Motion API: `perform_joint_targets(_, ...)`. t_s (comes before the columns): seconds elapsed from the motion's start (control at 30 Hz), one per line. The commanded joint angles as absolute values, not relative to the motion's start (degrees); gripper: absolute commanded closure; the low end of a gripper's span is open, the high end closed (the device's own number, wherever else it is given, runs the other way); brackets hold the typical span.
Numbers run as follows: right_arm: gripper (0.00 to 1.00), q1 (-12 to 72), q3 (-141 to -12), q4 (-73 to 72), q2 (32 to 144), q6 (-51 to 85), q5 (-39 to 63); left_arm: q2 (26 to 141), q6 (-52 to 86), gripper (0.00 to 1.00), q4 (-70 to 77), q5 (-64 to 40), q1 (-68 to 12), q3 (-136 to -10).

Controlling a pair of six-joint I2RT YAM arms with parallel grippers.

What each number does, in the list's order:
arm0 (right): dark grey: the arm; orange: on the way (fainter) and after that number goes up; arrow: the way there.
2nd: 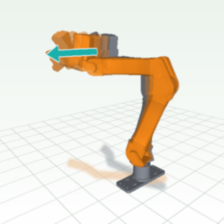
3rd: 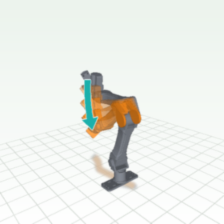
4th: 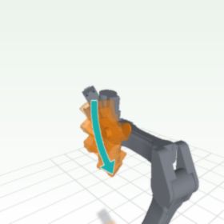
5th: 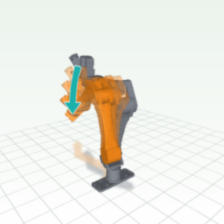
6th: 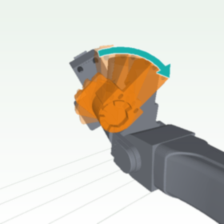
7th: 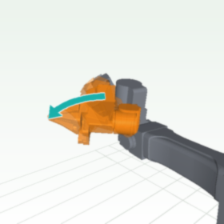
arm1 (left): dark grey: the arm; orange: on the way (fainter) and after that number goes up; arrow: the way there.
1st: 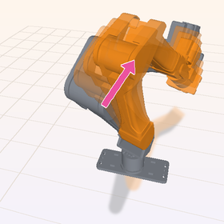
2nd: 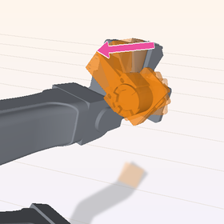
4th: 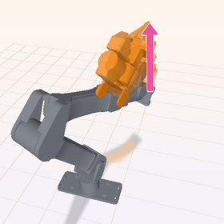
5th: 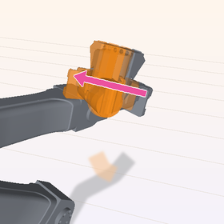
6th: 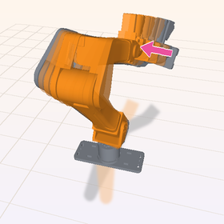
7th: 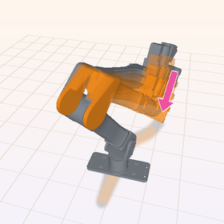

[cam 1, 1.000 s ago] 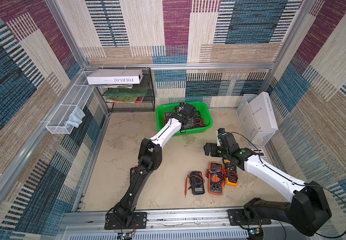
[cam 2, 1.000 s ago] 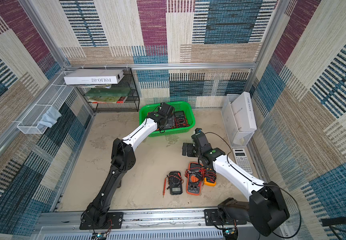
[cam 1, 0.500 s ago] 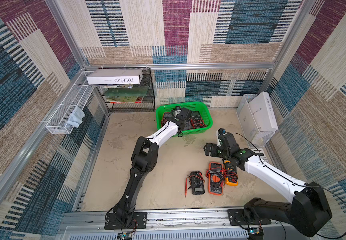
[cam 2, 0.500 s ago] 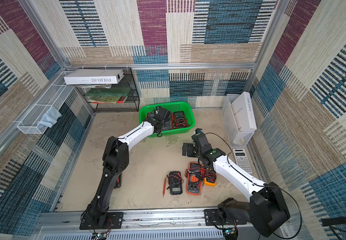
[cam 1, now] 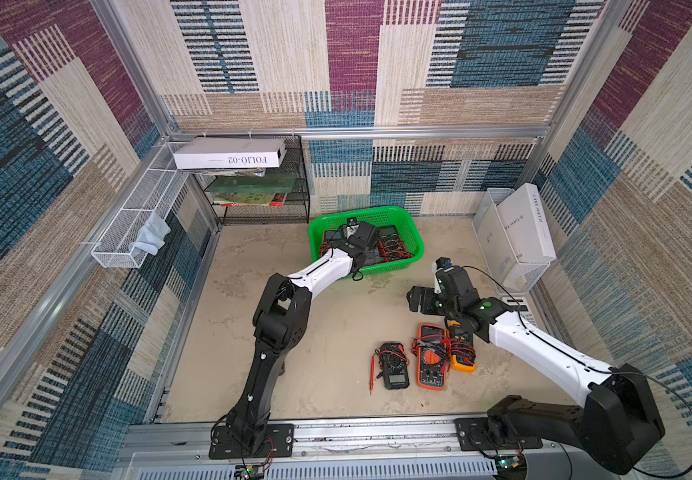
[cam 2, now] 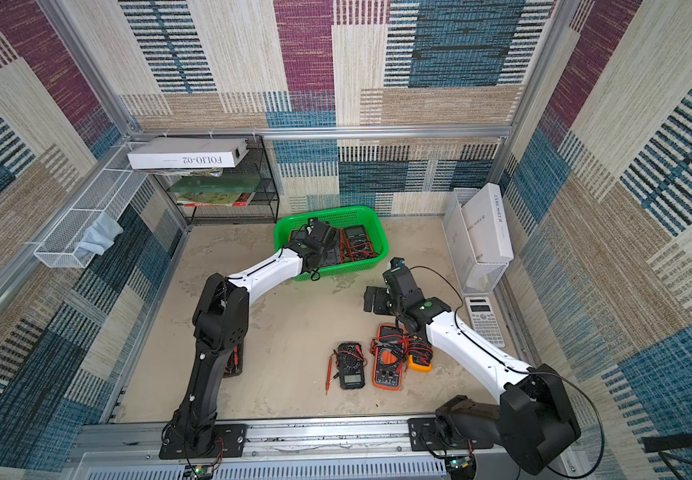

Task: Put the multimeter into the basket
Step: Place the multimeter in the basket.

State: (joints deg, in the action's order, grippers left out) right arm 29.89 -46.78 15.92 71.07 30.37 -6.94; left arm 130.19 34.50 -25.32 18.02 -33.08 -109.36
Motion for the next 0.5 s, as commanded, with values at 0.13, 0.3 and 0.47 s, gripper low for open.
perform_joint_targets(0.13,0.01,29.9,-46.9,15.9,70.6,30.2,-7.2,133.2,33.1,0.18,-35.7,14.9,-33.4,-114.9)
perform_joint_targets(0.3,0.00,29.9,-47.0,16.2,70.1,30.3,-7.3,132.8,31.5,0.00,-37.1,15.3,-33.5,-117.2)
perform_joint_targets(0.47,0.00,29.9,-47.5,16.9,69.6,30.3,-7.0,131.1,30.1,0.00,-37.8,15.5,-33.6,-117.5)
